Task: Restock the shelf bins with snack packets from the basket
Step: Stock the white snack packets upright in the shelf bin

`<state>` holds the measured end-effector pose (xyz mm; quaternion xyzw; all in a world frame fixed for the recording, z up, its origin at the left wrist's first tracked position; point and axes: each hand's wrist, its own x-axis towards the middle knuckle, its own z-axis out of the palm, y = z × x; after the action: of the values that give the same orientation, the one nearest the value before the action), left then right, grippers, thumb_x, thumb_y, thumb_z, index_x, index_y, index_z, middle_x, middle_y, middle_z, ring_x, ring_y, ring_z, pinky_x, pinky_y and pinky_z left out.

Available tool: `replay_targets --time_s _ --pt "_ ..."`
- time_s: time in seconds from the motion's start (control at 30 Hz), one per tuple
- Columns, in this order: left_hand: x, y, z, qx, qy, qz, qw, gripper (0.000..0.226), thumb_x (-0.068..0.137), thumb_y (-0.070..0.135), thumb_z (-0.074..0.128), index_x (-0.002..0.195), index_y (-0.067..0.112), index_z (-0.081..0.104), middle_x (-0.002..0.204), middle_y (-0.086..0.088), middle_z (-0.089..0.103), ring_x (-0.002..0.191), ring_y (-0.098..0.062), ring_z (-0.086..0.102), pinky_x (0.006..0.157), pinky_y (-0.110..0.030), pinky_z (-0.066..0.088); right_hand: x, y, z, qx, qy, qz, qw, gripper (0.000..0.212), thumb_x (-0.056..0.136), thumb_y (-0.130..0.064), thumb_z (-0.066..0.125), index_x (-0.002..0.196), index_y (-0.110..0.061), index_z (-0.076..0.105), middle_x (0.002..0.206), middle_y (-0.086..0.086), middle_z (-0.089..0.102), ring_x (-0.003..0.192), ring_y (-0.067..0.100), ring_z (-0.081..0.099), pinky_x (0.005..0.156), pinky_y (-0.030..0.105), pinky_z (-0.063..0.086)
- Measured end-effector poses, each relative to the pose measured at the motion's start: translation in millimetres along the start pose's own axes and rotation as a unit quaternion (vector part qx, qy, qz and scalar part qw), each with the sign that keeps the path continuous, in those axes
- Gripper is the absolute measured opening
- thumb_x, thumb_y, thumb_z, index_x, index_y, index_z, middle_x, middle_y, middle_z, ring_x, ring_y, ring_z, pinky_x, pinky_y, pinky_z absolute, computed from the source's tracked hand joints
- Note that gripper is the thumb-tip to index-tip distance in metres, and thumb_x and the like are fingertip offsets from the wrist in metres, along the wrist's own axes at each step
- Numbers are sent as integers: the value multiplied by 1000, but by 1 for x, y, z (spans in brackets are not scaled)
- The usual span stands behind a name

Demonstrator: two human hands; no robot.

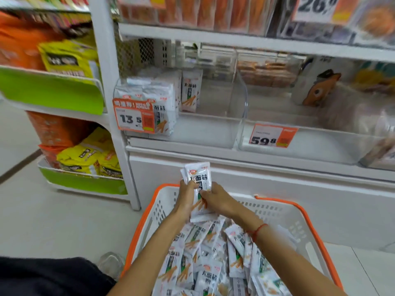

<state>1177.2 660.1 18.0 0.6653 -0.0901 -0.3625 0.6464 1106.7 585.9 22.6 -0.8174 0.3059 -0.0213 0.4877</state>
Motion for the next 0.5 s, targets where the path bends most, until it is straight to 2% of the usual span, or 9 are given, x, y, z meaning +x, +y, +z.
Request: replay_targets --time_s 0.07,0.1,0.17,0.23,0.3,0.33,0.4,0.5 --pt "4 24 -2 46 6 56 997 36 60 28 48 88 9 58 98 -22 61 90 -34 57 71 -37 43 -2 -25 -16 -19 10 -35 999 25 97 -9 41 112 -6 60 101 16 67 87 24 62 78 33 49" --pt "3 37 -4 61 -2 75 995 36 60 26 47 90 8 58 102 -24 63 87 -33 58 68 -34 44 -3 -37 -24 -27 16 -50 998 26 97 -11 41 116 -8 59 106 14 67 93 25 64 83 34 50" --pt "-8 66 -8 61 -51 105 991 19 79 12 49 97 10 56 98 -17 64 77 -22 59 56 -23 48 -9 -62 -39 -31 30 -85 995 26 98 -14 43 119 -10 58 110 12 67 99 26 64 88 36 51" --pt "-14 90 -14 77 -91 141 983 25 88 -2 41 91 19 55 83 -2 63 69 -10 58 51 -13 48 -15 -83 -52 -4 39 -136 990 20 98 -15 44 112 -17 58 104 6 68 92 20 65 87 34 52" --pt "-20 117 -19 87 -116 173 974 26 89 1 41 84 22 55 75 3 63 69 -9 57 58 -16 49 -22 -106 -63 34 41 -181 982 20 100 -13 42 98 -28 56 91 -6 65 79 6 63 73 22 52" --pt "-20 130 -20 80 -126 179 972 24 90 5 41 83 21 57 72 3 65 69 -12 58 65 -21 50 -22 -117 -68 59 46 -182 980 21 100 -15 42 93 -30 56 90 -7 65 74 2 62 68 20 52" --pt "-18 156 -21 76 -152 168 971 23 90 14 42 80 17 62 66 0 68 69 -18 59 73 -31 47 -13 -136 -80 107 59 -140 983 19 100 -22 43 94 -24 61 95 0 68 74 7 62 69 26 53" --pt "-6 193 -20 118 -172 150 966 18 84 27 47 83 16 62 72 -5 66 72 -23 57 67 -31 42 5 -162 -101 178 47 -55 981 22 99 -27 46 108 -15 62 113 13 67 86 22 64 80 33 53"
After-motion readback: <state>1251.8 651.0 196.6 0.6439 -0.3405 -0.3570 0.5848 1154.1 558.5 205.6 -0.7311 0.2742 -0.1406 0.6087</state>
